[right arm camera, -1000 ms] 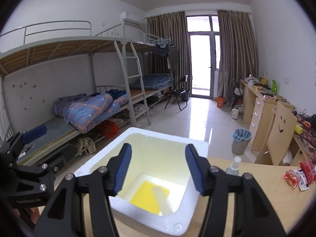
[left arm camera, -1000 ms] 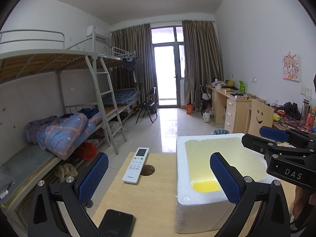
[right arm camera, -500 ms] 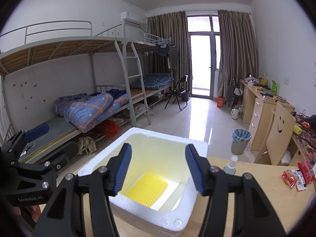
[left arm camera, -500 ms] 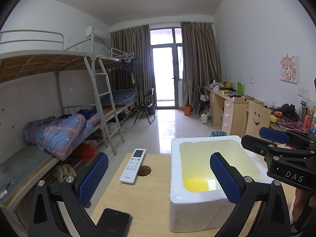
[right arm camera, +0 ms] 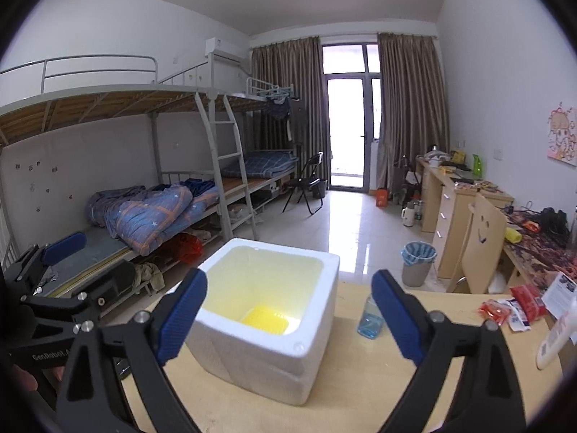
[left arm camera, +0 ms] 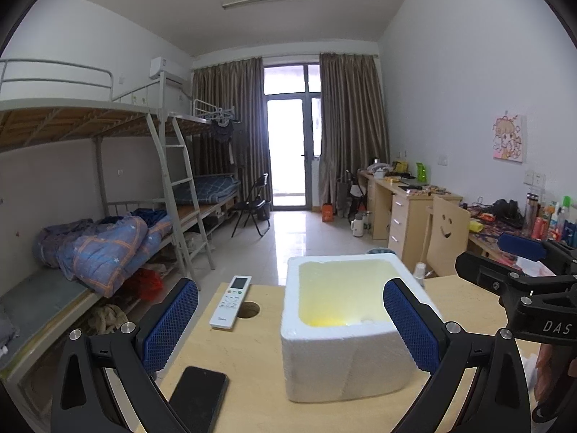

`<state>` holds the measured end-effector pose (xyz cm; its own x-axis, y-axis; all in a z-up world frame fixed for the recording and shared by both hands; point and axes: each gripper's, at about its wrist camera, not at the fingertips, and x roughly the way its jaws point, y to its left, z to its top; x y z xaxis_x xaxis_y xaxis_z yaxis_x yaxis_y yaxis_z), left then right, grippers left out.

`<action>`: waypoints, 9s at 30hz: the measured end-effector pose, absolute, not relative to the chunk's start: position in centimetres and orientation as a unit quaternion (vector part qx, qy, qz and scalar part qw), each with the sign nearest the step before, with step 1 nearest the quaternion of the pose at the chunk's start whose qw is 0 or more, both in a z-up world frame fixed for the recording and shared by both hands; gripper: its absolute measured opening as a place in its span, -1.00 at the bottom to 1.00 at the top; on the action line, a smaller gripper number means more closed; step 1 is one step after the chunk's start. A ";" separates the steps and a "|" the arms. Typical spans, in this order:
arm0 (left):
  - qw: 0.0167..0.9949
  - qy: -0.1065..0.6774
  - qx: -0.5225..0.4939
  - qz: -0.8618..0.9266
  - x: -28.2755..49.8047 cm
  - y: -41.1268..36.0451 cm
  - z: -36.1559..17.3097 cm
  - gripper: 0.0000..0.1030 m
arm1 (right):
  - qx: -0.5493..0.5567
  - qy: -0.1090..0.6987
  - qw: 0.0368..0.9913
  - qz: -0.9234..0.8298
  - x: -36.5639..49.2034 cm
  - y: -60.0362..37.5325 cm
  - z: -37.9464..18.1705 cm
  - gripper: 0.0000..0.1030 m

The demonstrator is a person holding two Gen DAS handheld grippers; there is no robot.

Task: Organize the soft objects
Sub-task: 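Move both tools back toward the white face mask on the table, then close the left tool on the white face mask while the right tool grasps the green snack bag, then lift and carry the white mask and snack bag over the white foam box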

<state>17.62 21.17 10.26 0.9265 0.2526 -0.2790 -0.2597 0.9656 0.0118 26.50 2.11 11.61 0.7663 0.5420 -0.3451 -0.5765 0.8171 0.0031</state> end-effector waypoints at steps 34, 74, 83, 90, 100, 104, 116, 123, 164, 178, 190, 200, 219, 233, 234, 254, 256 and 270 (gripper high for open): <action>0.990 0.095 -0.039 0.097 6.5 12.3 3.6 0.99 | -0.044 0.126 0.948 0.288 17.0 -6.4 5.1 0.86; 0.982 0.169 -0.011 -0.079 12.2 0.9 -2.1 0.99 | -0.019 0.155 0.981 0.111 14.8 -17.7 0.0 0.86; 0.971 0.201 0.000 -0.131 14.9 -1.7 -2.8 0.99 | 0.005 0.174 0.981 0.081 15.3 -20.8 -1.0 0.86; 0.958 0.246 0.007 -0.148 17.2 -2.6 -4.1 0.99 | 0.006 0.195 0.978 0.071 16.6 -21.9 -2.0 0.86; 0.942 0.291 0.038 -0.161 20.1 -4.3 -5.5 0.79 | 0.012 0.224 0.973 0.061 18.2 -23.1 -3.4 0.86; 0.934 0.310 0.067 -0.166 20.6 -4.8 -6.2 0.67 | 0.017 0.232 0.971 0.060 18.6 -23.4 -3.8 0.86; 0.920 0.337 0.101 -0.171 21.9 -5.6 -7.1 0.35 | 0.026 0.246 0.967 0.067 19.1 -23.5 -4.4 0.86; 0.915 0.357 0.085 -0.168 22.8 -5.1 -7.4 -0.40 | 0.033 0.252 0.965 0.061 19.2 -24.0 -4.5 0.86; 0.922 0.332 0.059 -0.192 21.7 -3.9 -6.6 -0.74 | -0.018 0.322 0.946 0.036 21.6 -24.8 -7.1 -0.38; 0.937 0.291 0.047 -0.185 19.9 -2.6 -3.9 -0.75 | -0.003 0.285 0.957 0.054 20.3 -24.3 -4.8 -0.39; 0.951 0.256 0.041 -0.168 17.9 -0.7 -1.5 -0.92 | 0.002 0.248 0.967 0.062 18.8 -23.7 -2.1 -0.39; 0.963 0.221 0.036 -0.148 17.0 0.7 0.3 -0.93 | 0.007 0.232 0.971 0.066 18.5 -23.5 -1.2 -0.38; 0.983 0.173 0.015 -0.054 12.0 6.2 2.8 -0.92 | -0.010 0.185 0.971 0.151 17.3 -17.4 1.9 -0.38; 0.985 0.153 -0.012 0.080 6.8 13.0 2.8 -0.92 | -0.028 0.169 0.944 0.281 17.2 -8.7 3.2 -0.38; 0.984 0.155 -0.011 0.085 6.6 13.2 2.7 -0.92 | -0.029 0.169 0.942 0.289 17.2 -8.2 3.2 -0.38; 0.980 0.165 -0.028 0.105 7.1 14.9 2.7 -0.92 | -0.046 0.168 0.929 0.326 17.3 -5.2 3.7 -0.38; 0.981 0.164 -0.029 0.102 7.5 15.0 3.1 -0.92 | -0.047 0.167 0.929 0.326 17.4 -5.0 4.0 -0.38; 0.987 0.138 -0.010 0.083 9.5 14.7 7.7 -0.92 | -0.053 0.142 0.933 0.326 18.5 -4.1 7.6 -0.38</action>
